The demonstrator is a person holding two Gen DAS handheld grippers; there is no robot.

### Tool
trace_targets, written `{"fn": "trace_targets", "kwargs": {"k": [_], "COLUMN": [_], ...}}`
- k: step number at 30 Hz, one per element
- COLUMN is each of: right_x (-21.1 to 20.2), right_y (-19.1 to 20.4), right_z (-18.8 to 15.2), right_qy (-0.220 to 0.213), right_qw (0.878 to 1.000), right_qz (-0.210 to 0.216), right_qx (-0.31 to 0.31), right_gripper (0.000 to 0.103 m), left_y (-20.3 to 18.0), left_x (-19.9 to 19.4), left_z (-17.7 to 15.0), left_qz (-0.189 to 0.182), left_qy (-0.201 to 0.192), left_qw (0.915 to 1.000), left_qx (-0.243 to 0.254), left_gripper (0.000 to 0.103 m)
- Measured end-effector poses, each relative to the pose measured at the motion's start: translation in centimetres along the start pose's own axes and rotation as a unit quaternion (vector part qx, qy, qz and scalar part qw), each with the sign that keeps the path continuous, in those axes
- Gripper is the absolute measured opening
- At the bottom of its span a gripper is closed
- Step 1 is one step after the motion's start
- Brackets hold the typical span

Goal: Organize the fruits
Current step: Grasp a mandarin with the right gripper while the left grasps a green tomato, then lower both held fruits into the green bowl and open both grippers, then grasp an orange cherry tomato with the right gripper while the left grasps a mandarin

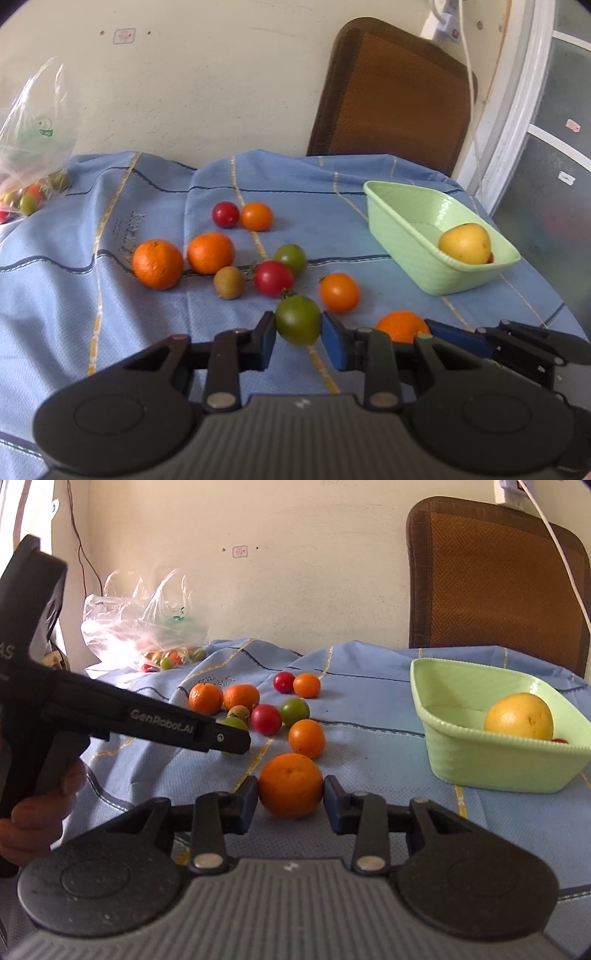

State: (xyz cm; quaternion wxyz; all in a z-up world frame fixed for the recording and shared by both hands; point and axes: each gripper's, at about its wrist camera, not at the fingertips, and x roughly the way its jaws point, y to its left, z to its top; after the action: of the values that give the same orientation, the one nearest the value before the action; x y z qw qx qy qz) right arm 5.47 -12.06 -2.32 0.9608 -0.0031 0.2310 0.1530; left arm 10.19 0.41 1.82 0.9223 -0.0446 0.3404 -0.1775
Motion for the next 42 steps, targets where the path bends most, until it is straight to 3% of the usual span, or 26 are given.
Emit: {"fn": "trace_targets", "kwargs": {"k": [7, 10, 15, 20, 29, 37, 42], "right_x": [-4.1, -5.0, -3.7, -2.4, -1.7, -2.8, -3.7], "right_y": [-3.0, -5.2, -8.0, -8.5, -8.6, -8.9, -8.7], "right_z": [-0.1, 0.3, 1.3, 1.6, 1.2, 0.9, 0.5], "right_qy": [-0.09, -0.116, -0.11, -0.103, -0.104, -0.135, -0.161], "right_qw": [0.994, 0.987, 0.986, 0.987, 0.986, 0.981, 0.977], "right_qz": [-0.06, -0.094, -0.106, -0.109, -0.117, -0.118, -0.122], "right_qx": [0.031, 0.054, 0.07, 0.064, 0.062, 0.077, 0.076], "right_gripper": [0.041, 0.041, 0.041, 0.041, 0.043, 0.044, 0.044], "left_y": [-4.9, -7.1, -8.5, -8.8, -9.3, -7.5, -1.5], "left_x": [0.4, 1.9, 5.3, 8.4, 10.0, 6.0, 0.6], "left_z": [3.5, 5.1, 7.5, 8.3, 8.6, 8.3, 6.8], "left_qz": [-0.056, -0.062, -0.082, -0.075, -0.071, -0.07, -0.019], "left_qy": [-0.024, -0.035, -0.015, 0.008, 0.015, -0.02, -0.052], "left_qw": [0.9974, 0.9959, 0.9955, 0.9963, 0.9966, 0.9968, 0.9984], "left_qx": [0.038, 0.056, 0.046, 0.041, 0.038, 0.03, 0.01], "left_gripper": [0.028, 0.028, 0.028, 0.028, 0.032, 0.039, 0.039]}}
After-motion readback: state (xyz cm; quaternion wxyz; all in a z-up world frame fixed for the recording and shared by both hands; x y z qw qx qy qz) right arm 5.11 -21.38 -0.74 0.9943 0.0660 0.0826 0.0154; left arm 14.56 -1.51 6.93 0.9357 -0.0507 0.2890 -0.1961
